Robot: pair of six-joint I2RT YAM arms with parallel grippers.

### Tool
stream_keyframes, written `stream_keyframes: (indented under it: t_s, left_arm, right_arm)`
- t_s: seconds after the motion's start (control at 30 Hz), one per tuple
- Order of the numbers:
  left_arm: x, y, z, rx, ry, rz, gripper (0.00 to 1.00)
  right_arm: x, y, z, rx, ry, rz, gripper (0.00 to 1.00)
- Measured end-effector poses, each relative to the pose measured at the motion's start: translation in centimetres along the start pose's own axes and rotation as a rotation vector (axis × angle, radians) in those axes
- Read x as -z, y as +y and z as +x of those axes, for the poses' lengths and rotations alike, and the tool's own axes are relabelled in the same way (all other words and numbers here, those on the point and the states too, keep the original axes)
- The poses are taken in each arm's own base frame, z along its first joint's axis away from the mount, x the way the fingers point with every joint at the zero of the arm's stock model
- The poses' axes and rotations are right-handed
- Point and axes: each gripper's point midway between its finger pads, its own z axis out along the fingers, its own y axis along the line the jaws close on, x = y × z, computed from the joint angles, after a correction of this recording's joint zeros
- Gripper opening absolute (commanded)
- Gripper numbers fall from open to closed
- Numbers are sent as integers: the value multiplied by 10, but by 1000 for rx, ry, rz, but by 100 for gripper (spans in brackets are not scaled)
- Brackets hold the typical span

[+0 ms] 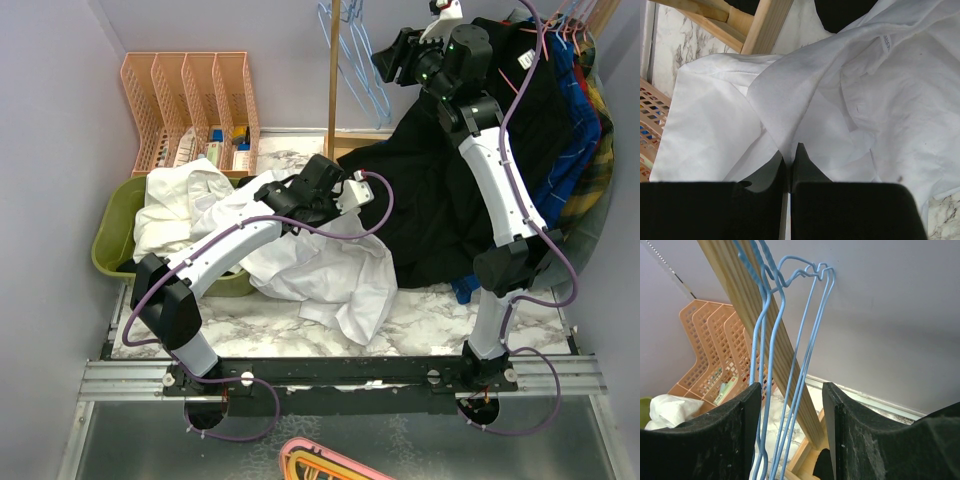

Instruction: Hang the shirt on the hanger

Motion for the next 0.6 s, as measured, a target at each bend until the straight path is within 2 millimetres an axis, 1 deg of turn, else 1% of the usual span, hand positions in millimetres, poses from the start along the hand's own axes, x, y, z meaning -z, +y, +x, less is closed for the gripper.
stream_keyframes:
  t_s: [0.2,0.27,0.4,0.47,0.6]
  left_arm:
    - [0,0,0,0,0,0,0]
    - [0,0,0,0,0,0,0]
    - [0,0,0,0,0,0,0]
    - [0,0,0,0,0,0,0]
    - [0,0,0,0,0,0,0]
  right_arm:
    - [-1,0,4,-2,9,-2,53]
    - [-1,-1,7,-4,17,-3,54]
    - [-3,-3,21,-12,51,-3,55]
    - [-3,-3,28,-16,69,-7,53]
    - [-3,-3,30,-16,76,-11,46]
